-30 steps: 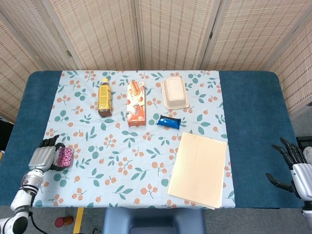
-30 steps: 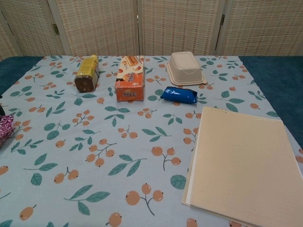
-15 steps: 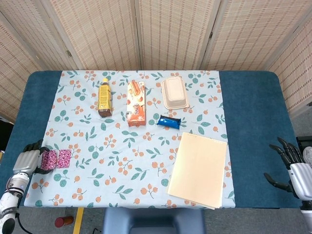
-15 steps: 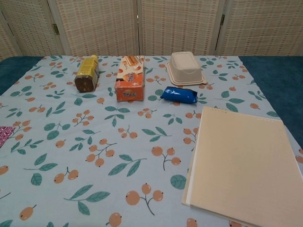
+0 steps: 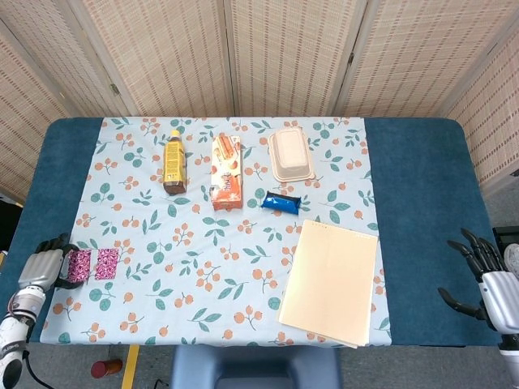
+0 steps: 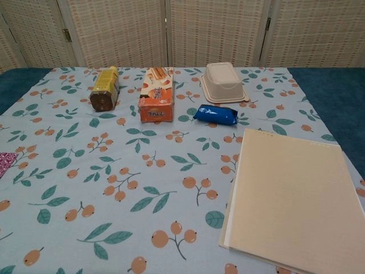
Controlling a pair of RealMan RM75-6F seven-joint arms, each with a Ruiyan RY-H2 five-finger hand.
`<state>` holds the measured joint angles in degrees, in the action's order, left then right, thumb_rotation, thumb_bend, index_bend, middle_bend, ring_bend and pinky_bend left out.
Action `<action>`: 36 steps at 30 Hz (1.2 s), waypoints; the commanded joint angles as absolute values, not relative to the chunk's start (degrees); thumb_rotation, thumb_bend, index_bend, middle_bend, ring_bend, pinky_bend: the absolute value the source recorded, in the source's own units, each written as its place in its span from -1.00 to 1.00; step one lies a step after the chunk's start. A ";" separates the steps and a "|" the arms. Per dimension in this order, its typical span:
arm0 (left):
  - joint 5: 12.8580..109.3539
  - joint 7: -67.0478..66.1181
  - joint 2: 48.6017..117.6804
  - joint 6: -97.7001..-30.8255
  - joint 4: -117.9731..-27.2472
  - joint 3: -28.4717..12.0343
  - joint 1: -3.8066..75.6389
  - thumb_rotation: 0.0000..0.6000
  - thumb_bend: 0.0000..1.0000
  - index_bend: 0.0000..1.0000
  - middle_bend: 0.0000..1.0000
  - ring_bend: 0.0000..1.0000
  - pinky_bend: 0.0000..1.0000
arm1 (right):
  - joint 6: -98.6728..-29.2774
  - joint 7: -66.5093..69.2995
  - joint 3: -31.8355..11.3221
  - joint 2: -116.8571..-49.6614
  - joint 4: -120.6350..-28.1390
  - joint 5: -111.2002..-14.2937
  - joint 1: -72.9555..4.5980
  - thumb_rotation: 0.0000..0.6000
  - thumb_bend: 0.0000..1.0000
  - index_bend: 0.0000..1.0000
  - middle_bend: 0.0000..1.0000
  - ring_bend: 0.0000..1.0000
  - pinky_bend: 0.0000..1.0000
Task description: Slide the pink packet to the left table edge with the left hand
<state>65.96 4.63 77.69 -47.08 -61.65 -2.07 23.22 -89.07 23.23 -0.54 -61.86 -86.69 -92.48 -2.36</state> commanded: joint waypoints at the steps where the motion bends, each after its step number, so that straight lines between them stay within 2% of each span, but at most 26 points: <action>1: 66.17 4.91 77.62 -46.55 -61.30 -2.19 23.25 1.00 -0.60 -0.47 -1.00 -1.00 -1.00 | -88.96 23.13 -0.53 -61.85 -86.81 -92.45 -2.41 1.00 -0.43 -0.71 -0.90 -1.00 -1.00; 8: 66.18 5.06 77.78 -45.56 -60.60 -2.49 23.25 1.00 -0.60 -0.50 -1.00 -1.00 -1.00 | -89.01 22.87 -0.57 -61.72 -87.09 -92.43 -2.40 1.00 -0.43 -0.71 -0.90 -1.00 -1.00; 14: 65.83 3.91 77.61 -44.58 -60.94 -2.54 23.38 1.00 -0.61 -0.62 -1.00 -1.00 -1.00 | -89.01 22.83 -0.56 -61.66 -87.15 -92.29 -2.33 1.00 -0.43 -0.71 -0.90 -1.00 -1.00; 18: 66.09 3.35 77.00 -46.12 -63.05 -2.97 23.05 1.00 -0.61 -0.65 -1.00 -1.00 -1.00 | -88.99 22.97 -0.56 -61.72 -86.97 -92.22 -2.30 1.00 -0.43 -0.71 -0.90 -1.00 -1.00; 25: 67.63 1.03 75.34 -48.76 -69.90 -3.46 23.44 1.00 -0.61 -0.59 -1.00 -1.00 -1.00 | -88.82 23.62 -0.65 -61.88 -86.37 -92.09 -2.41 1.00 -0.43 -0.71 -0.90 -1.00 -1.00; 36: 63.09 -7.55 75.96 -46.74 -74.55 -4.06 26.29 1.00 -0.61 -0.55 -1.00 -1.00 -1.00 | -89.32 25.34 -0.56 -62.17 -84.69 -91.35 -1.63 1.00 -0.43 -0.71 -0.90 -1.00 -1.00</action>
<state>63.84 -6.76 75.80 -47.06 -74.06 -3.93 25.88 -89.30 25.31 -0.57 -62.15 -84.73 -91.37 -1.66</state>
